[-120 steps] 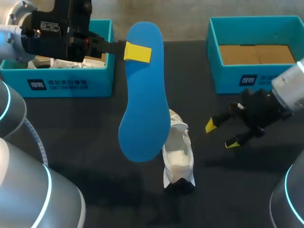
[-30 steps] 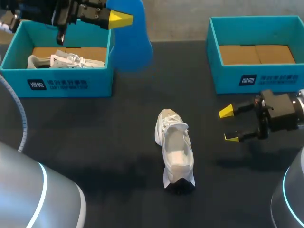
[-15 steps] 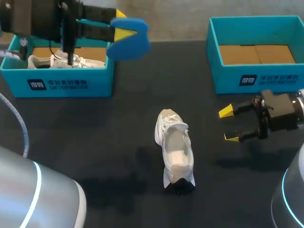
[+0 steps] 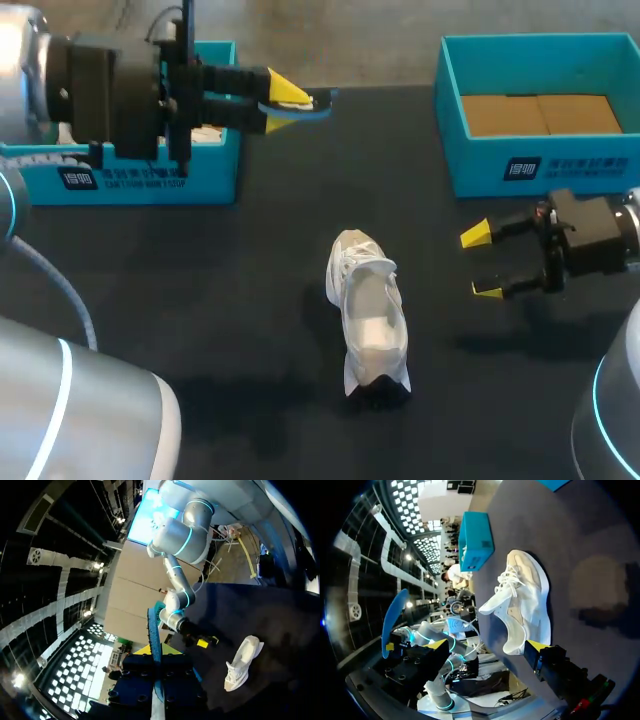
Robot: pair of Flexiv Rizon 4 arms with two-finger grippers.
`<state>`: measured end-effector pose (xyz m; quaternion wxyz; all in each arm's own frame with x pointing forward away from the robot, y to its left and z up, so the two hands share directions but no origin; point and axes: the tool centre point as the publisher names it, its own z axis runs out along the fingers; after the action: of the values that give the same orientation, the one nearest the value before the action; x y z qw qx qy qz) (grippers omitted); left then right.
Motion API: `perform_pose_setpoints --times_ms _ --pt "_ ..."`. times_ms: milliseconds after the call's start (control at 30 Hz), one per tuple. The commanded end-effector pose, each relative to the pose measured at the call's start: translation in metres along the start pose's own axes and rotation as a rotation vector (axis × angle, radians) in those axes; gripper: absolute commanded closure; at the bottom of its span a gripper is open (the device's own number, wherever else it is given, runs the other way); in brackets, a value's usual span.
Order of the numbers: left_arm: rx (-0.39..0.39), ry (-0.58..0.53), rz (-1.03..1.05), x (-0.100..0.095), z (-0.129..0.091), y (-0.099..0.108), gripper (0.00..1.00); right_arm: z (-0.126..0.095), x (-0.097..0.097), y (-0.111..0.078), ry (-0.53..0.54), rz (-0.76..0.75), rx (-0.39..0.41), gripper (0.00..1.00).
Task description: Take the shoe out of the shoebox, open the shoe tongue, remove and reinsert the insole, then place the shoe into the shoebox
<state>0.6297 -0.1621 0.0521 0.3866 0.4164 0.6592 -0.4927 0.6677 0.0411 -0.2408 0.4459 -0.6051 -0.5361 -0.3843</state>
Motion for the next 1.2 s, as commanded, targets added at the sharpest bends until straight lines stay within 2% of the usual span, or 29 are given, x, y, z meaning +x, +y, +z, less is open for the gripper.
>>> perform_pose_setpoints --times_ms 33,567,767,900,1200 --pt "-0.019 -0.078 0.031 0.017 0.006 0.001 1.00 0.001 0.000 -0.001 -0.002 0.000 -0.003 0.00" --pt "-0.032 -0.089 0.156 0.047 0.021 0.013 1.00 0.001 0.000 -0.001 -0.002 0.000 -0.003 0.00" --pt "-0.014 -0.128 0.221 0.064 0.023 0.023 1.00 0.001 0.000 -0.001 -0.002 0.000 -0.003 0.00" --pt "-0.026 -0.111 0.296 0.078 0.026 0.029 1.00 0.001 0.000 -0.001 -0.002 0.000 -0.003 0.00" --pt "-0.026 -0.111 0.296 0.078 0.026 0.029 1.00 0.001 0.000 -0.001 -0.002 0.000 -0.003 0.00"
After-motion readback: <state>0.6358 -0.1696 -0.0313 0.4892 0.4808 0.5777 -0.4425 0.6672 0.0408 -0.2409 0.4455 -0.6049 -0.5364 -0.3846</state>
